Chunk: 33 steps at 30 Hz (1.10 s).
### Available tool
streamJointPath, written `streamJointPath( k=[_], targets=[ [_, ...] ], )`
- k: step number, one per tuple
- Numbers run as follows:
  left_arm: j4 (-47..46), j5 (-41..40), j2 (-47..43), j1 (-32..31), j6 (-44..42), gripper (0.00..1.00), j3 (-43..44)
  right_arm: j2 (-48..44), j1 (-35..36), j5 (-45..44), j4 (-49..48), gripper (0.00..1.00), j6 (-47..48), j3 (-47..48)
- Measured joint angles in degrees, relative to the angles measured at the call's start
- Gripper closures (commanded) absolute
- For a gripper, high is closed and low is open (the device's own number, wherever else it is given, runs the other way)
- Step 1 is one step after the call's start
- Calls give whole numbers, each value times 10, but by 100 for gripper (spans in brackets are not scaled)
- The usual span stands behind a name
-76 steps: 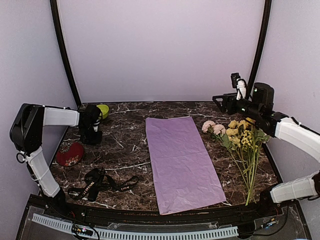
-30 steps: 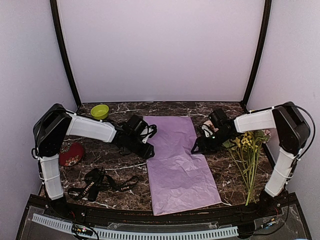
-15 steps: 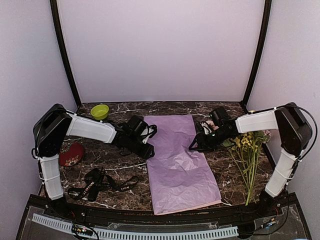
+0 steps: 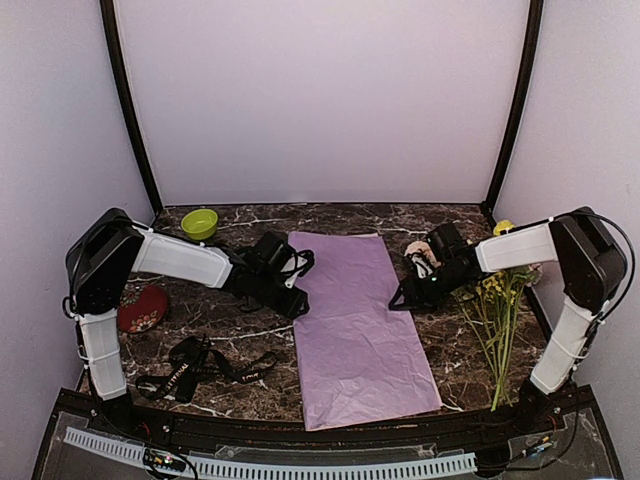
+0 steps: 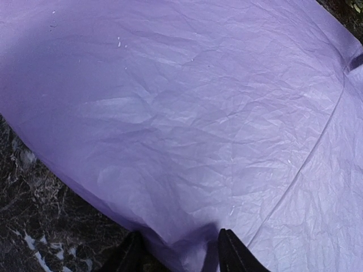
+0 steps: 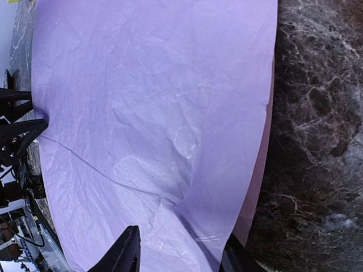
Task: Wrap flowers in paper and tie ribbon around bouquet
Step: Pick up the folded wrapping paper from the center of the board, then pass from the right arm to the left
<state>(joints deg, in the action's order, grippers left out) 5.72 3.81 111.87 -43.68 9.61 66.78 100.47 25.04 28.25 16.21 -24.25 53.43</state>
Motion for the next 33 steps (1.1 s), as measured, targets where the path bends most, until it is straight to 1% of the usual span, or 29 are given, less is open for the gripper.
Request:
streamJointPath(
  k=[1,2,5,6,10,14,16,19,22,25,27,30,33],
  targets=[
    [-2,0,0,0,0,54,-1,-1,-1,2,-2,65,-1,-2],
    [-2,0,0,0,0,54,-2,-2,-2,3,-3,72,-2,-4],
    [-3,-2,-1,0,0,54,-2,-2,-3,14,-9,98,-3,-7],
    [-3,-2,-1,0,0,54,-2,-2,-3,19,-12,100,-2,-7],
    [-4,-2,-1,0,-1,52,-2,-2,-5,34,-15,100,-3,-6],
    [-7,-2,-3,0,-6,42,-2,-18,-4,48,5,100,5,8],
    [-7,-2,-10,0,-10,37,-7,-40,-1,59,12,100,11,20],
    [3,-1,-35,0,-21,33,-14,-87,17,80,8,100,13,48],
    [3,10,-85,1,-32,31,-14,-129,45,101,-20,100,0,69],
    [-6,34,-155,1,-47,25,-14,-158,65,115,-78,100,-37,78],
    [-30,51,-210,1,-56,24,-24,-165,68,115,-116,100,-66,78],
    [-65,70,-288,-3,-69,24,-52,-165,70,98,-169,100,-110,80],
    [-95,80,-337,-20,-85,24,-78,-162,78,66,-202,100,-143,96]
  ],
)
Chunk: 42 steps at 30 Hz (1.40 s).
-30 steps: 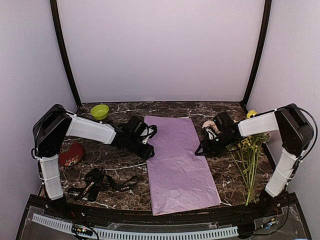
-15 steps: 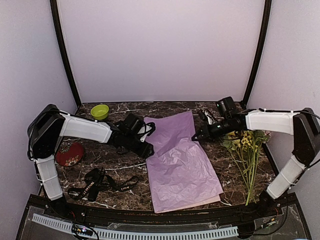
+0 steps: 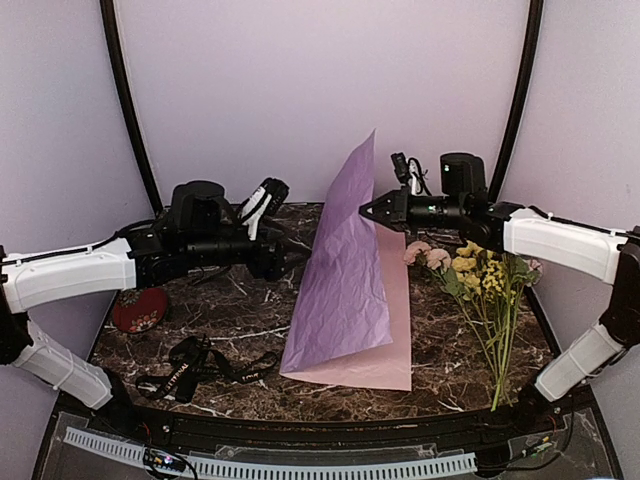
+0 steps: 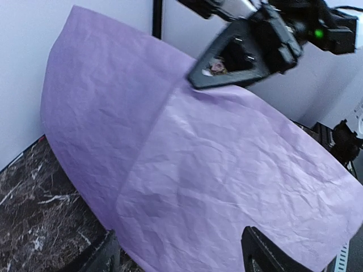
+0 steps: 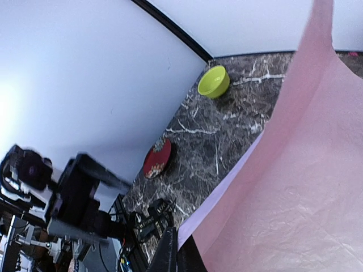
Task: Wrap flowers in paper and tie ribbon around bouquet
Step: Pass from the right arm to the left
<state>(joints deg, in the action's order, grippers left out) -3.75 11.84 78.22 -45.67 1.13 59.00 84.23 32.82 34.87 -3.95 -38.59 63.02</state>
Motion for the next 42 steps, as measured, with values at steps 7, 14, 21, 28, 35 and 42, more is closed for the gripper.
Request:
streamJointPath(
  k=[7,14,21,28,35,42],
  targets=[
    [-38,36,-49,-94,-90,17,-67,11,18,-93,-55,100,-45,65],
    [-75,-11,-72,-108,-172,1,-143,34,31,-136,-69,100,-59,94],
    [-158,-83,-22,-115,-215,2,-168,42,44,-146,-66,100,-61,95],
    [-231,-137,19,-115,-234,2,-187,42,44,-155,-63,100,-59,99],
    [-254,-145,35,-115,-257,1,-206,42,44,-155,-62,100,-56,110],
    [-266,-172,44,-115,-271,26,-216,42,44,-154,-58,100,-49,114]
  ],
)
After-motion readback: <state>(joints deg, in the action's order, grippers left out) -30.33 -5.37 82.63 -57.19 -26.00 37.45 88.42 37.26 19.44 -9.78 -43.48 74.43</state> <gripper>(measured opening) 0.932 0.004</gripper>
